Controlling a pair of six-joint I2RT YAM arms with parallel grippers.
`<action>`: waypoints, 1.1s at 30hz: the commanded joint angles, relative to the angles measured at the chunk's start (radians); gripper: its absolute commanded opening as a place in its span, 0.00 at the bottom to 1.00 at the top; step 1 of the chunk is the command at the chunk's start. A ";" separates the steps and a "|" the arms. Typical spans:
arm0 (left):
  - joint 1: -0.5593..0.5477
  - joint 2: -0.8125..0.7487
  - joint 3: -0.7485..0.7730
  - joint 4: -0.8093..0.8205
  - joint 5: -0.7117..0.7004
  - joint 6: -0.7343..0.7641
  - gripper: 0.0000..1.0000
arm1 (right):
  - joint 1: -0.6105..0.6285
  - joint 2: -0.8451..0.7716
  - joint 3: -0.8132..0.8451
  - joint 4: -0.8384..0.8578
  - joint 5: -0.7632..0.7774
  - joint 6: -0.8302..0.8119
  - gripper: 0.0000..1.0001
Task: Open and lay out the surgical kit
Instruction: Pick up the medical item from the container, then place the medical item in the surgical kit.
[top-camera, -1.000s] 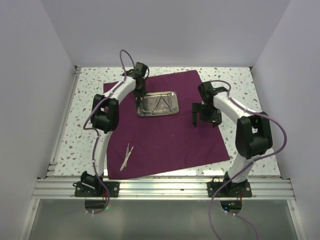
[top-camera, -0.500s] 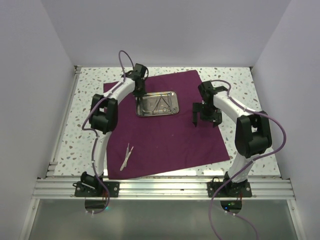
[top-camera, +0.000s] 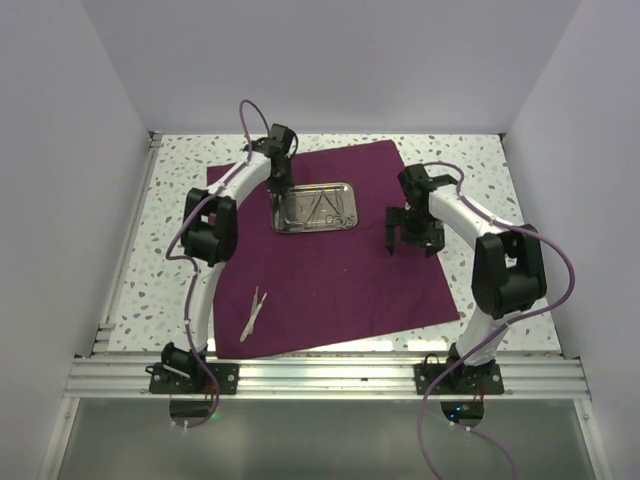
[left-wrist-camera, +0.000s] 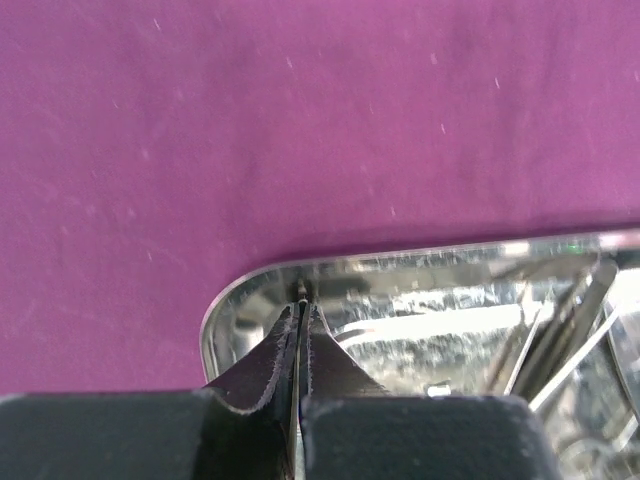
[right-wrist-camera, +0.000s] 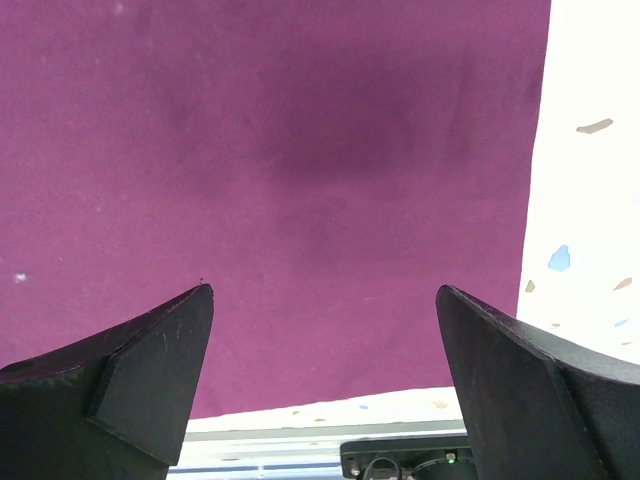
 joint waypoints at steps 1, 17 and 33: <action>0.006 -0.066 0.093 -0.108 0.051 0.014 0.00 | -0.005 -0.077 -0.018 0.015 -0.031 0.015 0.97; -0.027 -0.771 -0.779 0.040 0.042 -0.075 0.00 | -0.004 -0.188 -0.123 0.040 -0.109 0.038 0.97; -0.098 -0.826 -0.982 0.156 0.007 -0.121 0.55 | 0.073 -0.043 0.276 0.014 -0.204 0.112 0.95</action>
